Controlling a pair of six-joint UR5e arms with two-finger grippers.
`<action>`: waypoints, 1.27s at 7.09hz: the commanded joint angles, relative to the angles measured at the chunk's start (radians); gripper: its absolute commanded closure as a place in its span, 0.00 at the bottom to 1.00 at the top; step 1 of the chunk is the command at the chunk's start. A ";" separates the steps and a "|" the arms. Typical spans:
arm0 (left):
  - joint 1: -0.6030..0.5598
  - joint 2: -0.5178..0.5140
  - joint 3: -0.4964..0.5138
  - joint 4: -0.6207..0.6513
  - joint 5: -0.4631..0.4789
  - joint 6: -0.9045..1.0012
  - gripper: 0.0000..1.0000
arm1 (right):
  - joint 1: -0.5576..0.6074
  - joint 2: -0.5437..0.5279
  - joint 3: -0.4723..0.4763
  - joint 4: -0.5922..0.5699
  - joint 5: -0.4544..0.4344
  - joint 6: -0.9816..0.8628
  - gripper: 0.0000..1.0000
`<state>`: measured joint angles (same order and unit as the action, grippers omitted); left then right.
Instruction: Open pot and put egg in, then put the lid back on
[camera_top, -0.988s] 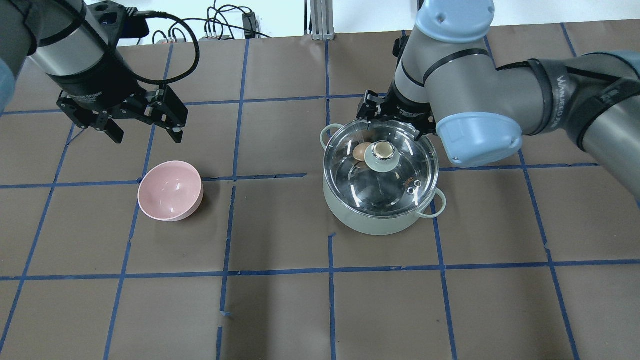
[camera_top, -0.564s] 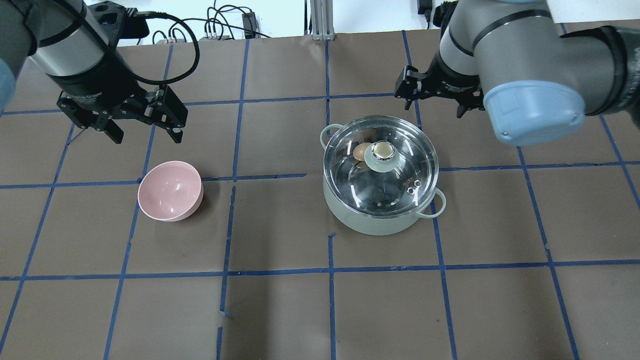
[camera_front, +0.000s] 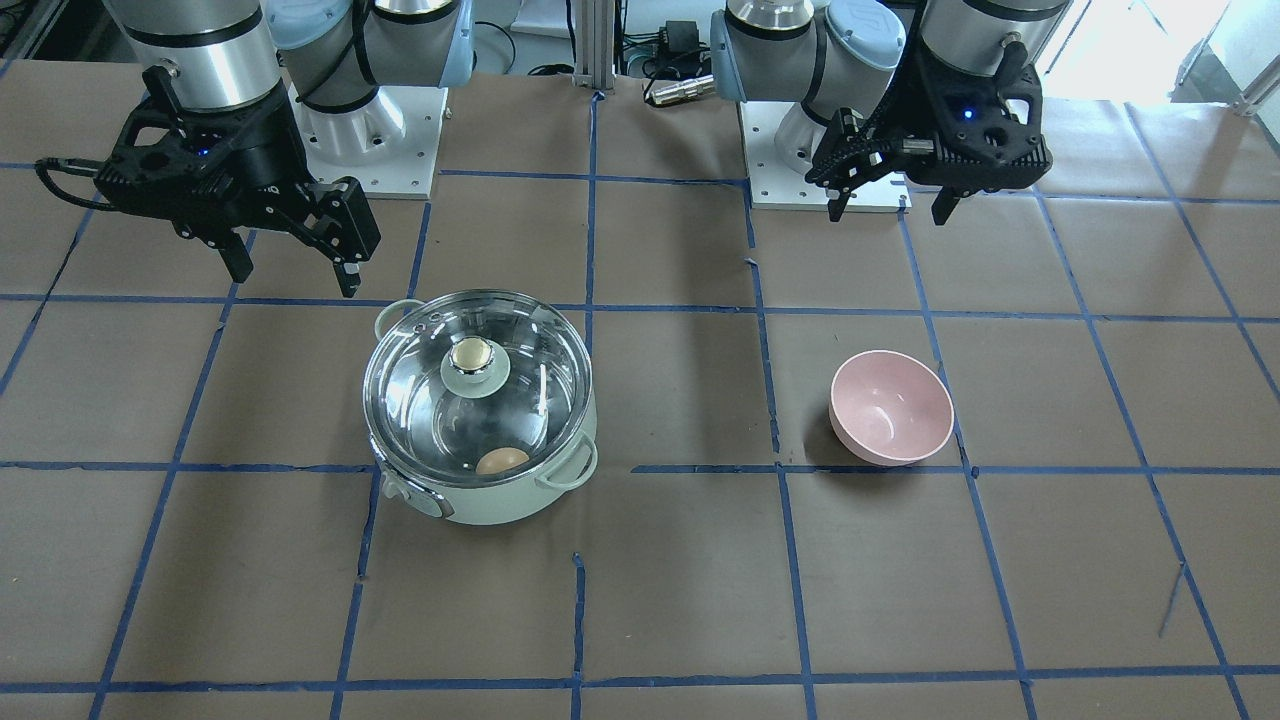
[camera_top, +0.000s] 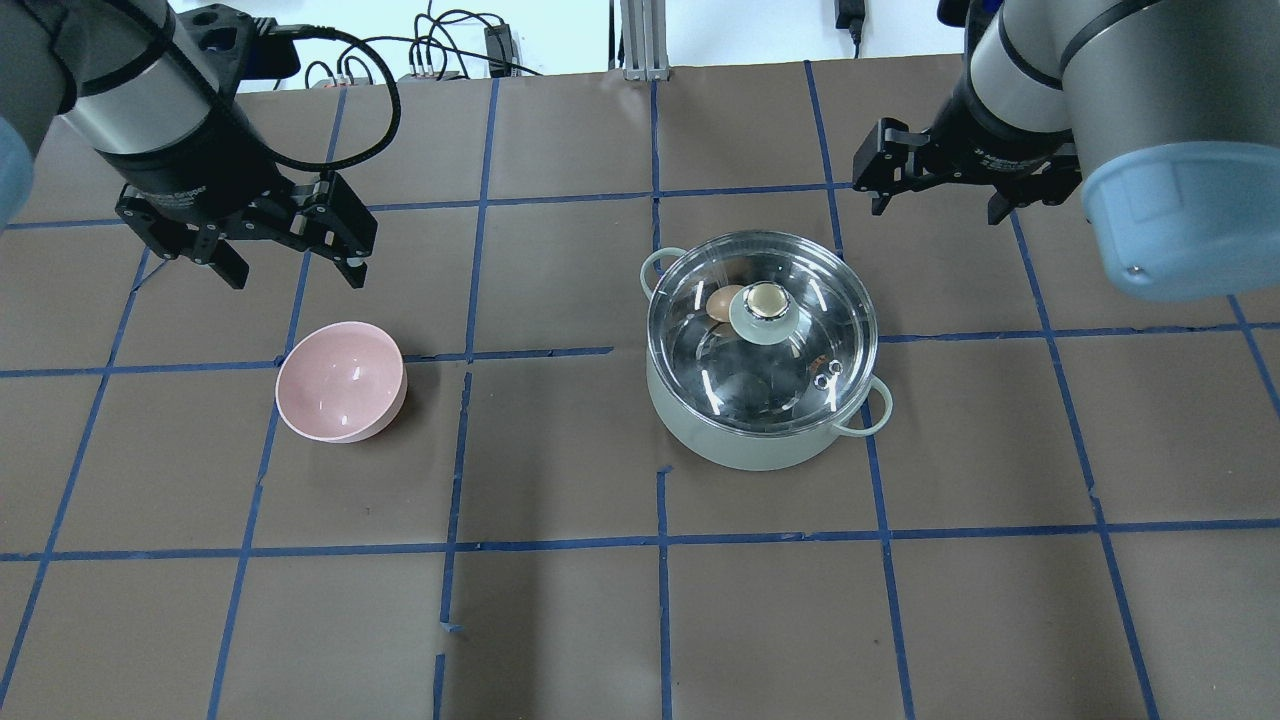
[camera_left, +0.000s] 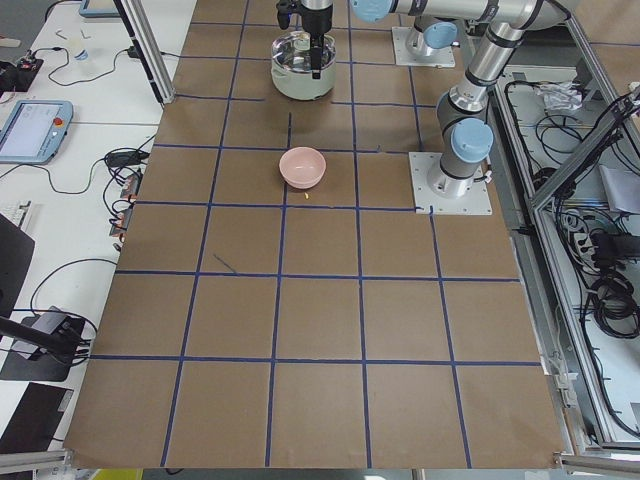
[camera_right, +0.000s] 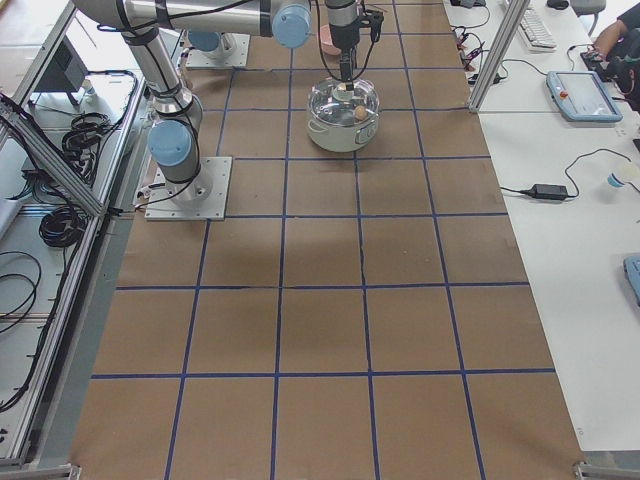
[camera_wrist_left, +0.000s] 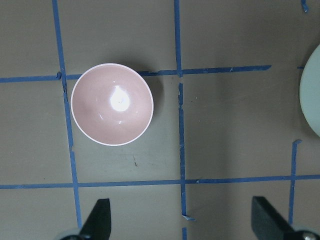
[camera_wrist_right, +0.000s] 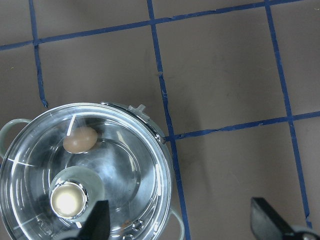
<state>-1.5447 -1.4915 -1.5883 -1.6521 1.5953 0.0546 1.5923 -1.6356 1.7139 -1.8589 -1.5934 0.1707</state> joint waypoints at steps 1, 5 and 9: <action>0.000 0.001 -0.001 0.000 0.000 -0.001 0.00 | 0.001 -0.006 0.001 0.004 0.003 -0.002 0.00; 0.002 0.002 0.002 -0.014 0.008 -0.004 0.00 | 0.009 -0.006 -0.008 0.001 0.000 -0.007 0.00; 0.000 0.002 -0.002 -0.012 0.002 -0.004 0.00 | 0.008 -0.001 -0.008 0.003 -0.019 -0.008 0.00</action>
<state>-1.5440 -1.4895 -1.5898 -1.6646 1.5978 0.0506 1.5999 -1.6404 1.7054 -1.8563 -1.6133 0.1627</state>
